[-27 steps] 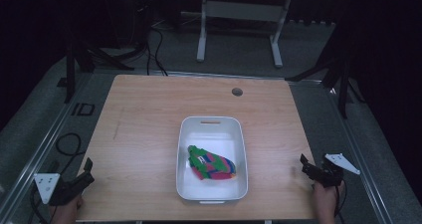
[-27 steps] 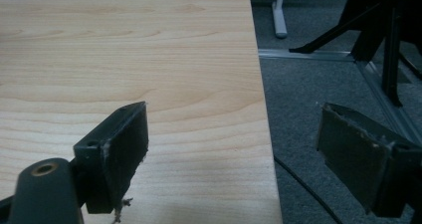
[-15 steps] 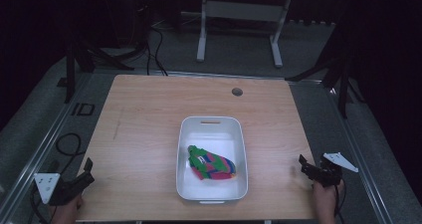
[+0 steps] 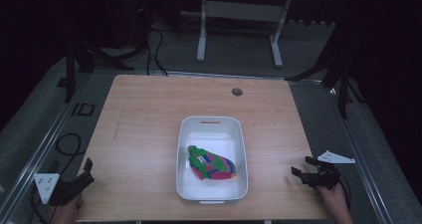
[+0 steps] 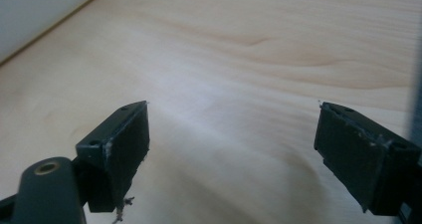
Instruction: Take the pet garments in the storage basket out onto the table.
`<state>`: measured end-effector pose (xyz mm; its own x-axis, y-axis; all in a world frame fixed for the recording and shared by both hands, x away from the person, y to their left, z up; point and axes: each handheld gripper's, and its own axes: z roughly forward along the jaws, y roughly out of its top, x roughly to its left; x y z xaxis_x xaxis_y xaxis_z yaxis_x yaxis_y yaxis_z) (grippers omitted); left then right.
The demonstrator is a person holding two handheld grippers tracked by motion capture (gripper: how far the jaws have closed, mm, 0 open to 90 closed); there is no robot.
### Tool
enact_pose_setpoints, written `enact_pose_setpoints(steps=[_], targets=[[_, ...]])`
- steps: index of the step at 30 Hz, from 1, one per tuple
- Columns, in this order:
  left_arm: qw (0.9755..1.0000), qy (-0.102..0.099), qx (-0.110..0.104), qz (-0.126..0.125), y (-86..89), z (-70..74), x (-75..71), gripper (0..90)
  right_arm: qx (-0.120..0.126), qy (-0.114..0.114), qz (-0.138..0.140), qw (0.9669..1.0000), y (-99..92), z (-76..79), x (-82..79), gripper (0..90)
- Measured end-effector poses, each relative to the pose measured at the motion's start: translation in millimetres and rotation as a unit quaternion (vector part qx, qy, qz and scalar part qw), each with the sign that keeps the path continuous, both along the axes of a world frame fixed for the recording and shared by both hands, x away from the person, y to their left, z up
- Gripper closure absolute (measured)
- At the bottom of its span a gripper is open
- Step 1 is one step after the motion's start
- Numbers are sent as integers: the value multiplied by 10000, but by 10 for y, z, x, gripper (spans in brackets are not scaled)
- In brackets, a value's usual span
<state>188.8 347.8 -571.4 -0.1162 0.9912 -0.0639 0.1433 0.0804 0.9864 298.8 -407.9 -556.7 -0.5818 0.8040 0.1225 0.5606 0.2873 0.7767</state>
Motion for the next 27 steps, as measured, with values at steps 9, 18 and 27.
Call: enact_pose_setpoints(steps=[9,18,27], targets=[[10000,-12,-10,-7,0,0,0,14,-391,360,1576,9861,265,66,-45,142],[10000,-33,-4,-32,-2,-1,-3,14,-494,675,2279,9701,590,220,4,142],[10000,-28,-7,-56,2,-1,-3,14,-441,559,2820,9568,917,493,37,141]])
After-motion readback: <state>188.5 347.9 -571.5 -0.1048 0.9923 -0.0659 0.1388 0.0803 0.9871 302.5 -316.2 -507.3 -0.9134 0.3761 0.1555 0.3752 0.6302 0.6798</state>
